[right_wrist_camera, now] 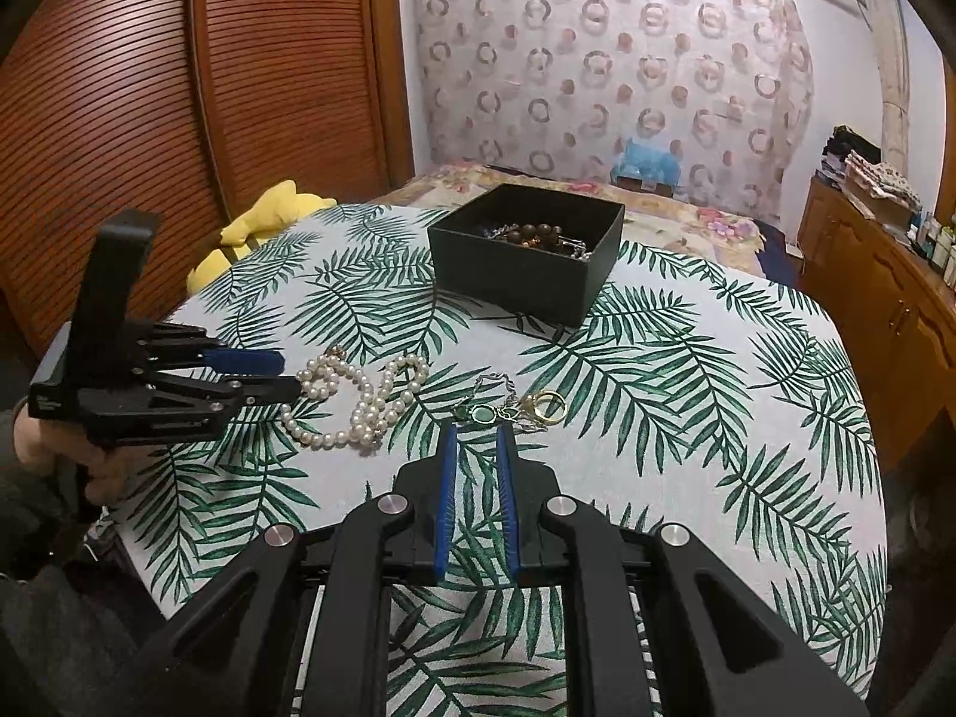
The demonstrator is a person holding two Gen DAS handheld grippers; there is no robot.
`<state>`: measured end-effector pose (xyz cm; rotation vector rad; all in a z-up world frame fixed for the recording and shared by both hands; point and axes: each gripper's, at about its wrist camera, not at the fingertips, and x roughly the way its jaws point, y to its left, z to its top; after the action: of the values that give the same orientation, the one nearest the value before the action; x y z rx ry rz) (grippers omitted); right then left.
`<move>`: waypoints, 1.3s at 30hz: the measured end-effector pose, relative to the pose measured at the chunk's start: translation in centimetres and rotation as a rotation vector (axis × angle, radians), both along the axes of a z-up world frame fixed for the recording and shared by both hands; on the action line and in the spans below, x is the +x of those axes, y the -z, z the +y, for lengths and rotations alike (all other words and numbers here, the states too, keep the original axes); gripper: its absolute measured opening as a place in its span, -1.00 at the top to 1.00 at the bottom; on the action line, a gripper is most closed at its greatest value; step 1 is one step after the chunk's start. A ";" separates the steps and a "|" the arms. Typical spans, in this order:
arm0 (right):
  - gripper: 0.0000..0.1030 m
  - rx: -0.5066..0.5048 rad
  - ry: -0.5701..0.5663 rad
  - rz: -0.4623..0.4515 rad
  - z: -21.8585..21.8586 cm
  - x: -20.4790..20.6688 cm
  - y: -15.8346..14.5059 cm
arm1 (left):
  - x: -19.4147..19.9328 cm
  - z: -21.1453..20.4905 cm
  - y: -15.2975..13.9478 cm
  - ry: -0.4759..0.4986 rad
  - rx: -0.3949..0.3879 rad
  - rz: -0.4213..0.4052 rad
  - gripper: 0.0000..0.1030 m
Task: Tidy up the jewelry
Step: 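Move both grippers back to the pearl necklace and silver chain, then grasp pearl necklace with left gripper while right gripper grasps silver chain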
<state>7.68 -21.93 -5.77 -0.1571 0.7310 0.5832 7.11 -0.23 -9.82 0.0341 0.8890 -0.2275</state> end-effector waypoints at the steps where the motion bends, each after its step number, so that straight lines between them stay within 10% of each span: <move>1: 0.71 0.000 0.000 0.001 0.0 0.0 0.0 | 0.1 -0.2 0.0 0.002 0.016 -0.002 0.38; 11: 0.68 -0.004 -0.013 0.021 0.7 -0.3 0.9 | 0.9 0.2 0.0 -0.017 0.059 0.000 0.85; 39: 0.44 -0.139 -0.196 0.105 5.3 6.5 3.4 | -3.7 -0.4 -7.8 0.050 -0.102 -0.240 0.87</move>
<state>14.17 -16.68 -9.19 -0.3315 0.8638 0.7317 3.37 -0.60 -2.02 -0.0112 0.6370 -0.3089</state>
